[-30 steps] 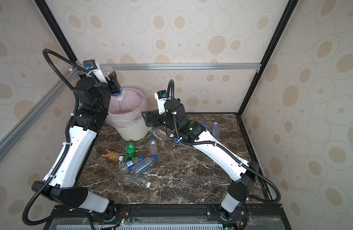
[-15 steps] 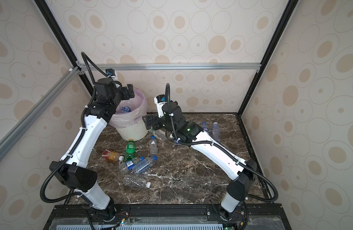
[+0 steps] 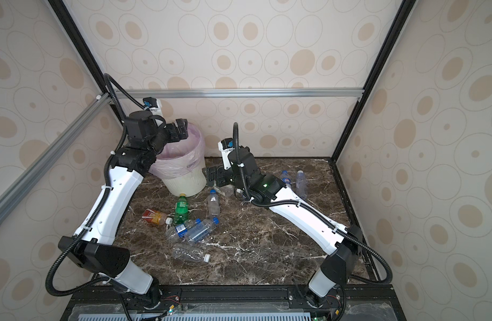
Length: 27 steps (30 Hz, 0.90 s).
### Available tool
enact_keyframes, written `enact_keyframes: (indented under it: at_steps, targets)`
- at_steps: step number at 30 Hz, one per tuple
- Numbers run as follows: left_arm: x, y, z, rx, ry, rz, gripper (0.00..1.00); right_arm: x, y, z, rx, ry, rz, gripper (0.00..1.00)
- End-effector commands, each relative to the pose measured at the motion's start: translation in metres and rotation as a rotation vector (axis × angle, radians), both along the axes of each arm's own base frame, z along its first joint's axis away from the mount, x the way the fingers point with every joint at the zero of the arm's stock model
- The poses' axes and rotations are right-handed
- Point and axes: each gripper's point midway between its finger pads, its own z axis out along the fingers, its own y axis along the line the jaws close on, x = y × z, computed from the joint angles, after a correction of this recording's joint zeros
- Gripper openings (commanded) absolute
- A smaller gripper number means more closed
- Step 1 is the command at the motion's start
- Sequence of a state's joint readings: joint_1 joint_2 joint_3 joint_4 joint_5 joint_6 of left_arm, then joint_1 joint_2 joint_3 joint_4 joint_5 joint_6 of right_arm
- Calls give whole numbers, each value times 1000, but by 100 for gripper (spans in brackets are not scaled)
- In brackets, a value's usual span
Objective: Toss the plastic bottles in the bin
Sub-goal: 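Lower the left gripper back to the bottle pile while the right gripper withdraws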
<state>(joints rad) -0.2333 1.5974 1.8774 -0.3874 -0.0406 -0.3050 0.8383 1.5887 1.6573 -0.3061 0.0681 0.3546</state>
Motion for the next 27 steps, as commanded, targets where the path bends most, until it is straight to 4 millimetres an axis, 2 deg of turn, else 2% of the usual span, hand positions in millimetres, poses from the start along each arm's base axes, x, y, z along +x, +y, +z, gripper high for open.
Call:
enact_keyframes:
  at_steps: [1,10,14,21,27]
  targets:
    - [-16,-18,-4,-57,35,-72,99,-4,-10,2,6,-5,-22,100]
    - [-34,-43,-47,-58,162,-140,99,-11,-26,-24,-24,29,-50,100]
    - [-44,-52,-68,-72,228,-150,99,-15,-39,-36,-41,44,-71,100]
    - [-67,-79,-107,-40,331,-189,99,-24,-70,-68,-93,85,-122,100]
    - [-84,-99,-162,-37,452,-250,99,-31,-95,-95,-103,139,-167,100]
